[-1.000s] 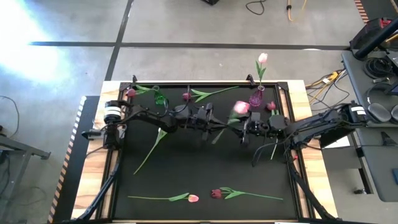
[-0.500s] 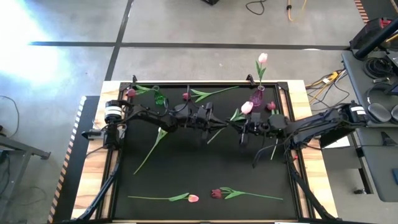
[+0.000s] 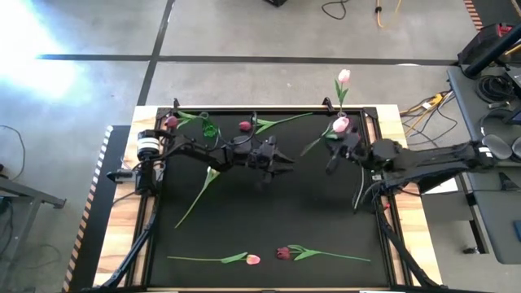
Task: Sort flowers into vase by color
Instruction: Put the pink flower into the violet vase
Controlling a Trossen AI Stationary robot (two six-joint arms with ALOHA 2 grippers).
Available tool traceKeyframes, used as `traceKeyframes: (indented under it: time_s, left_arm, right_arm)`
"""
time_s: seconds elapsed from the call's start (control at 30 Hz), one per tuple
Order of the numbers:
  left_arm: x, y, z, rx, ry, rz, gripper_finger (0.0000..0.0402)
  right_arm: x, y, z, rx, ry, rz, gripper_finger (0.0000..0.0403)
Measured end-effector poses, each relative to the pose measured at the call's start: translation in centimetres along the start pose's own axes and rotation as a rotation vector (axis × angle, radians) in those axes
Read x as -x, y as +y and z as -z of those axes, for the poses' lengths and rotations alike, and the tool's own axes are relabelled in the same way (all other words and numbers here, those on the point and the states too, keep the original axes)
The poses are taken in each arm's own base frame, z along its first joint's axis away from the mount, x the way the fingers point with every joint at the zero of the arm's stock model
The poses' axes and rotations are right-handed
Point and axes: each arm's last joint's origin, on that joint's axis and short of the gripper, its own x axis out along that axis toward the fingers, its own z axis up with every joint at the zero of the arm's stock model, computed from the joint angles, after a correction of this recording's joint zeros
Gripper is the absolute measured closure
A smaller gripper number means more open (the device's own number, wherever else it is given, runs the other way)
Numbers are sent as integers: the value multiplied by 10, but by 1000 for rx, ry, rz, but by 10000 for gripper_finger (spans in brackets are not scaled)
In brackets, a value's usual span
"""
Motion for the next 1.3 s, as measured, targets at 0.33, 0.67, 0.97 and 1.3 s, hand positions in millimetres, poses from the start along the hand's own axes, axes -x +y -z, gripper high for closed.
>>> traceKeyframes:
  time_s: [0.33,0.67,0.97,1.3]
  left_arm:
    - [10,0,15,-41,44,-82,265]
    - [11,0,17,-39,48,-82,264]
    - [12,-1,16,-40,47,-83,264]
    - [13,-1,11,-66,40,-82,264]
  right_arm:
    - [47,-49,-37,116,10,363,390]
    - [57,-72,-39,127,3,518,390]
    - [28,-83,-26,180,78,546,390]
    - [-2,-100,-4,151,174,542,391]
